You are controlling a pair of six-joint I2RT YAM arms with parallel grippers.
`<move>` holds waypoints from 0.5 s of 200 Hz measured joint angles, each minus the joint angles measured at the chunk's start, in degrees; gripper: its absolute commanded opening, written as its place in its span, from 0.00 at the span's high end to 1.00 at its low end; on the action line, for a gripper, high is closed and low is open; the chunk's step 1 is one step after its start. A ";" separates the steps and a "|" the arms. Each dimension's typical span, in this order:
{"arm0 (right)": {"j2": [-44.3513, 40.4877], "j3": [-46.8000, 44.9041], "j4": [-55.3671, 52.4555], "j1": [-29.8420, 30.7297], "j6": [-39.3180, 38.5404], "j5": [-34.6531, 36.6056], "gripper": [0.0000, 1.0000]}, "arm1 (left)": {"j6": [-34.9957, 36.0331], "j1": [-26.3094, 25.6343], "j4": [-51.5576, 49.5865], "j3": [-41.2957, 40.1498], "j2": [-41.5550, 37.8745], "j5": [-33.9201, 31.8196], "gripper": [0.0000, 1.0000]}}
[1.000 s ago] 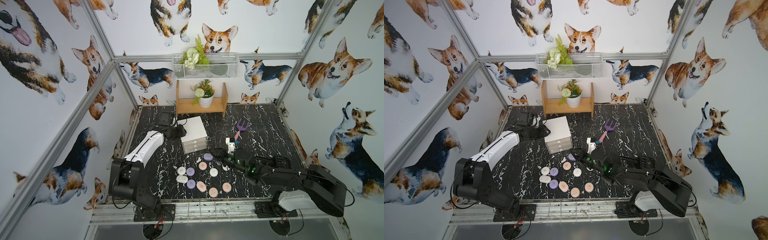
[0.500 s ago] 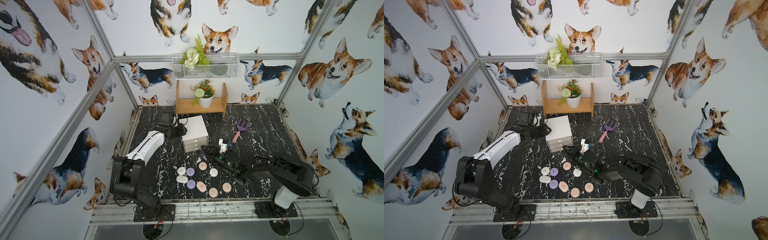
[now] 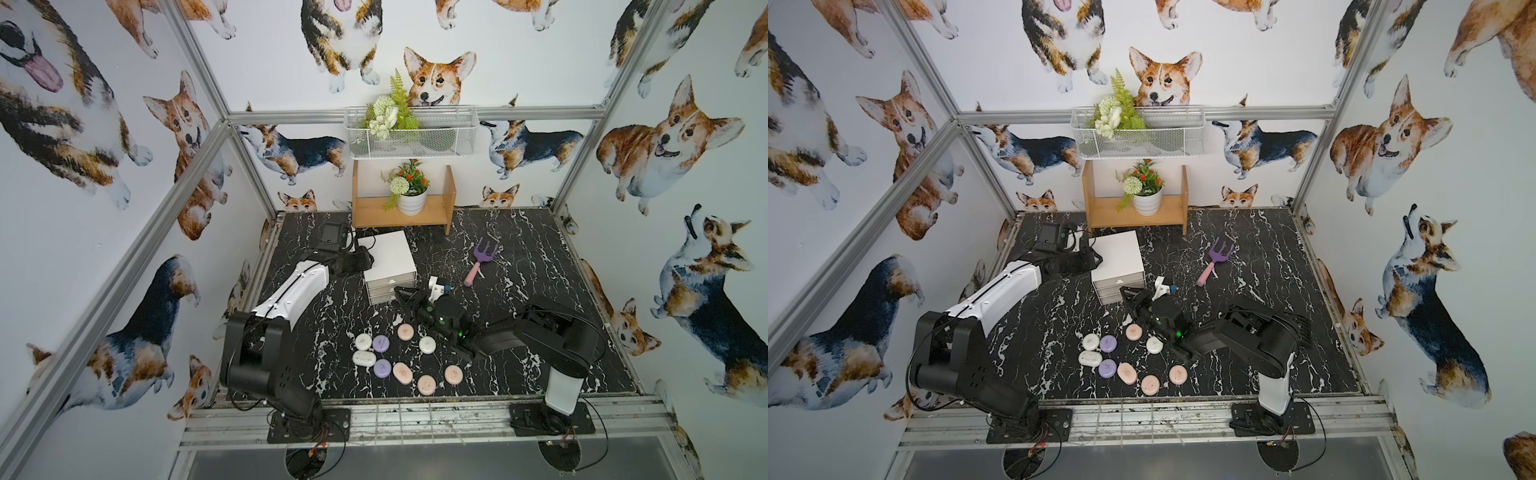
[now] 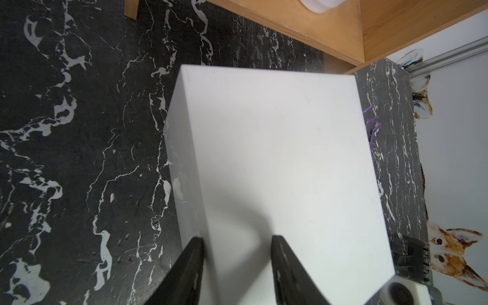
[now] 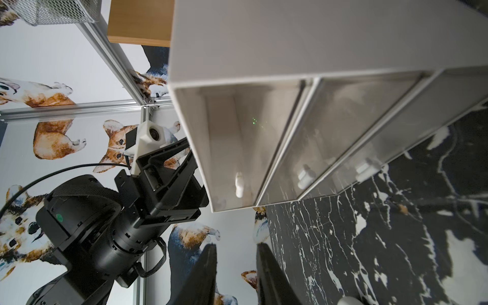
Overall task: Put the bluetooth earphones in the drawer according to color
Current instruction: Open the drawer in the storage box.
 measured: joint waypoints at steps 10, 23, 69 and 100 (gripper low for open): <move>0.24 0.39 -0.24 -0.20 0.63 0.04 0.69 | 0.09 0.00 0.00 0.00 0.00 0.00 0.54; 0.57 0.79 -0.52 -0.48 0.63 0.11 0.69 | 0.11 0.00 0.00 0.00 0.04 0.00 0.54; 2.25 3.32 -2.27 -1.46 0.87 0.09 0.70 | 0.11 0.00 0.26 -0.11 0.04 -0.04 0.55; 3.32 4.96 -3.08 -1.51 1.01 0.04 0.71 | 0.11 0.00 0.72 -0.33 0.04 -0.07 0.55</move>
